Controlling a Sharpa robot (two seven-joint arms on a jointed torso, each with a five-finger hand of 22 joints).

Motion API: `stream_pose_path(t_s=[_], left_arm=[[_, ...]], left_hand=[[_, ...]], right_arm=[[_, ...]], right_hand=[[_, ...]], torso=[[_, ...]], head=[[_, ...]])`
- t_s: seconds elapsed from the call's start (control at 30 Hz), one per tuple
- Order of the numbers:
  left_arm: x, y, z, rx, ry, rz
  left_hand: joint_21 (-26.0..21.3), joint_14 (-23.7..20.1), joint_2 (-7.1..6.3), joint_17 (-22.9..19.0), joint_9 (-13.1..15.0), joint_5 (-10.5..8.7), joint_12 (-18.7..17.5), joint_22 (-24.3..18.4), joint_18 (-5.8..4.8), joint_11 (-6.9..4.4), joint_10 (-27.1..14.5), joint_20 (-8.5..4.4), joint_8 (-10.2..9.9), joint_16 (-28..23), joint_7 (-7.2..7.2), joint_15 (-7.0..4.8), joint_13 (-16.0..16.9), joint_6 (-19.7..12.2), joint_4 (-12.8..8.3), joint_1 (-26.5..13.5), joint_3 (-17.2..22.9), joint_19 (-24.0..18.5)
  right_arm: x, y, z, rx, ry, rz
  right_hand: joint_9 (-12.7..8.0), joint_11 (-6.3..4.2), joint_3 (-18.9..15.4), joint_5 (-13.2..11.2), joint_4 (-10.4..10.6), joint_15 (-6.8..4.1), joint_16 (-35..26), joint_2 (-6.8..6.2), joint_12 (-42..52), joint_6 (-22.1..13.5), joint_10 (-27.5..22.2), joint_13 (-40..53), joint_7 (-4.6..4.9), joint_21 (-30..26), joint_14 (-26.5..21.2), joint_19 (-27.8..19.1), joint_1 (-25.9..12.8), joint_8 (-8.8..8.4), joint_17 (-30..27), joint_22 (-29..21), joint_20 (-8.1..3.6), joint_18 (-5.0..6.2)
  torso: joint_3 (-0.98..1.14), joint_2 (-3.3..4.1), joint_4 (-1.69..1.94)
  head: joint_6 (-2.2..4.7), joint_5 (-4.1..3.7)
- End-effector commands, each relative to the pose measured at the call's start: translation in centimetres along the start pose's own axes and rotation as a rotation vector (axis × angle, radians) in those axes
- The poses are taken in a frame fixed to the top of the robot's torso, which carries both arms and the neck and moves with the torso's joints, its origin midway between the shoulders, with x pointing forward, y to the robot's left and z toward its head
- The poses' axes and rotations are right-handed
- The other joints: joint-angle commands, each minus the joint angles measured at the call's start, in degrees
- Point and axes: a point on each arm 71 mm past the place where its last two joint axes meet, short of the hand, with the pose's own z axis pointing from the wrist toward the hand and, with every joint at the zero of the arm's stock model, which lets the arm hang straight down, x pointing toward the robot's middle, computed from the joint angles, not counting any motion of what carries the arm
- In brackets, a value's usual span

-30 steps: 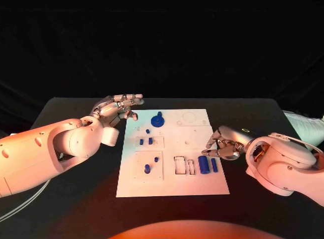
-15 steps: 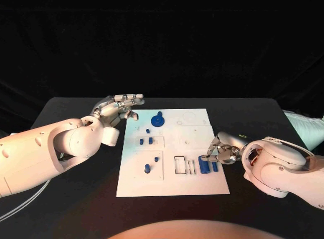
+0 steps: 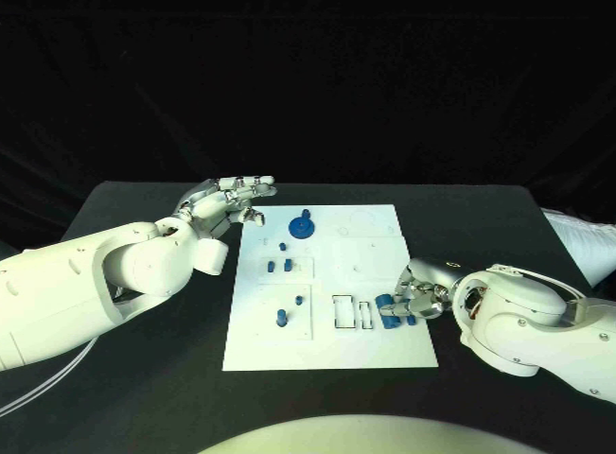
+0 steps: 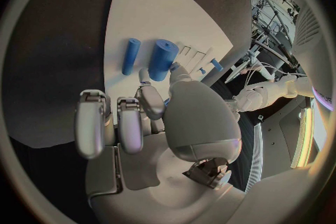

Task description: Assemble the parts on the task board

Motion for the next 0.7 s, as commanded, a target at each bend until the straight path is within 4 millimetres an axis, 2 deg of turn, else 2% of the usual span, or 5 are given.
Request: stream_pose_path(t_s=[0.03, 0.33, 0.7], left_arm=[[0.2, -0.1, 0.0, 0.004, 0.020, -0.007], [0.2, -0.1, 0.0, 0.003, 0.021, -0.007], [0.2, 0.0, 0.0, -0.003, 0.025, -0.008]], left_hand=[[-0.2, -0.4, 0.04, -0.1, 0.0, -0.05, 0.3, -0.1, 0.63, 0.07, -0.3, 0.12, 0.2, -0.3, -0.07, -0.05, -0.1, -0.3, -0.2, 0.2, 0.0, -0.5], [-0.2, -0.4, 0.03, -0.2, 0.0, -0.05, 0.4, -0.1, 0.63, 0.07, -0.3, 0.13, 0.3, -0.4, -0.06, -0.04, -0.1, -0.3, -0.2, 0.2, -0.1, -0.5], [-0.2, -0.4, 0.03, -0.2, 0.0, -0.04, 0.4, -0.1, 0.63, 0.06, -0.4, 0.13, 0.3, -0.4, -0.08, -0.04, -0.1, -0.3, -0.3, 0.2, 0.0, -0.5]], right_arm=[[0.4, 0.0, 0.2, 0.008, 0.031, -0.060], [1.3, 0.5, 1.0, -0.001, 0.037, -0.090], [1.4, 0.9, 0.7, -0.013, 0.010, -0.008]], right_hand=[[0.1, -0.09, -0.4, -0.1, 0.0, 0.14, 0.1, 0.69, 3.8, -0.3, 0.2, 14.9, 0.08, 0.3, 5.1, 1.6, 0.0, 0.17, 10.4, 2.9, 0.50, -0.50], [0.5, -0.21, -0.8, 0.0, -0.3, 0.06, 0.3, 1.13, 4.0, 0.1, 0.3, 15.4, -0.08, 0.5, 5.1, 1.6, 0.9, 0.68, 10.6, 3.2, 0.48, -0.56], [2.8, -1.43, -1.0, 2.9, -0.9, -0.94, 0.8, 3.80, 8.1, 3.0, 2.5, 19.4, -1.45, 1.3, 5.3, 2.1, 3.4, 3.10, 11.4, 4.2, -0.37, -0.75]], torso=[[-0.05, -0.01, 0.02], [-0.02, -0.02, 0.06], [-0.03, -0.08, -0.11]], head=[[-0.07, 0.14], [-0.35, 0.34], [-0.11, 0.34]])
